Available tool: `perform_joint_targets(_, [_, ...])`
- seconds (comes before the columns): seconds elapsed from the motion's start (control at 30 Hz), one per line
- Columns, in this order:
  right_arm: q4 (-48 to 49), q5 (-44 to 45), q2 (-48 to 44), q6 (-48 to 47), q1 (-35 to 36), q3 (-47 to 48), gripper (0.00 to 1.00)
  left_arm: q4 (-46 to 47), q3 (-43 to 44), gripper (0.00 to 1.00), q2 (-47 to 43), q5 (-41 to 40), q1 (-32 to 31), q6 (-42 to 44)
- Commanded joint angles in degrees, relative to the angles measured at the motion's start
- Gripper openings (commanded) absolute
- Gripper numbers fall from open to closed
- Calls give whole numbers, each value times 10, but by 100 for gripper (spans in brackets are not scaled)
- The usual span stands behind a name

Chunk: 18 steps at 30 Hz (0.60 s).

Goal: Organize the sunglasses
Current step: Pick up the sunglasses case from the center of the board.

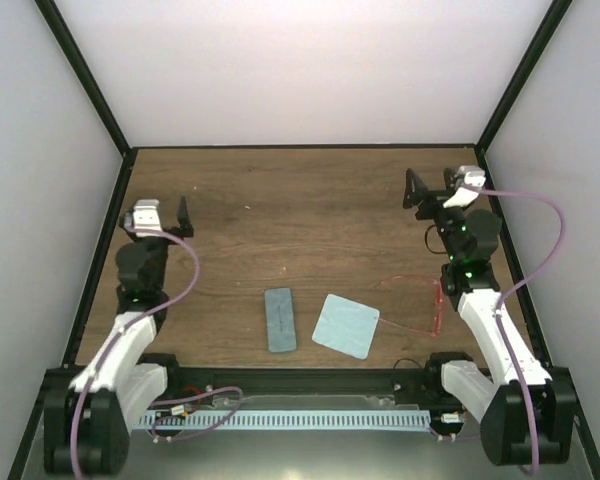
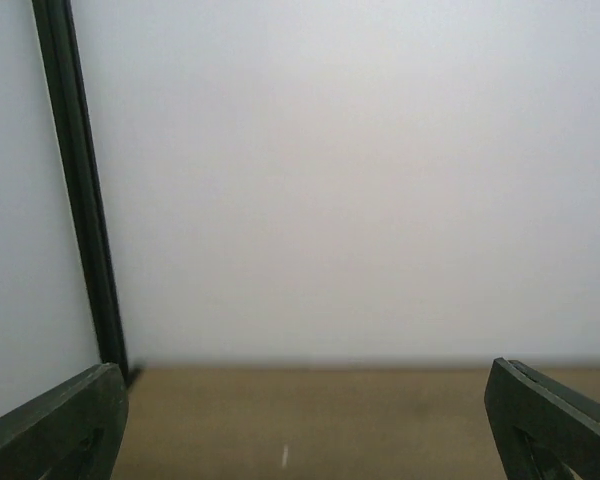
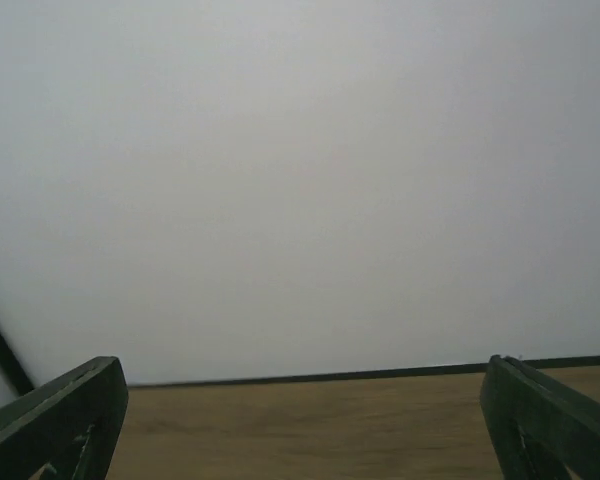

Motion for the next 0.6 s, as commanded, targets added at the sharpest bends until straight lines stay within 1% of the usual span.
perform_joint_targets(0.0, [-160,-79,-18,268,0,46,100,-167,94,100,-156,51,-4,-81])
perform_joint_targets(0.03, [-143,-125,-13,277,1,42,100,-207,122,100,-175,41,-4,-137])
perform_joint_targets(0.07, [-124,-171,-3,285,3,38,100,-261,158,100,-188,12,-4,-219])
perform_joint_targets(0.1, [-143,-192,12,306,7,46,100,-345,203,100,-194,-14,-4,-301])
perform_joint_targets(0.13, [-179,-207,32,307,10,65,100,-433,259,100,-191,-12,-4,-342])
perform_joint_targets(0.17, [-202,-223,51,289,19,85,100,-495,306,100,-184,14,-4,-345])
perform_joint_targets(0.2, [-221,-228,66,264,30,97,100,-523,332,100,-175,43,-4,-347])
perform_joint_targets(0.23, [-232,-229,73,245,42,104,100,-531,339,100,-171,55,-4,-367])
perform_joint_targets(0.3, [-276,-222,88,202,65,126,100,-533,314,100,-169,41,-4,-473])
perform_joint_targets(0.33, [-305,-216,102,178,80,142,100,-512,296,100,-164,51,-4,-500])
perform_joint_targets(0.37, [-335,-203,116,160,100,152,100,-486,282,100,-154,78,-4,-500])
perform_joint_targets(0.43, [-372,-164,145,155,136,162,100,-443,265,100,-125,147,-8,-493])
perform_joint_targets(0.47, [-372,-157,155,157,151,161,100,-445,260,100,-108,160,-14,-485])
perform_joint_targets(0.5, [-369,-143,162,154,169,163,100,-453,257,100,-99,155,-24,-465])
perform_joint_targets(0.53, [-379,-90,168,144,196,172,100,-457,248,100,-94,140,-36,-448])
perform_joint_targets(0.57, [-404,-40,180,134,229,203,100,-454,231,100,-94,124,-48,-445])
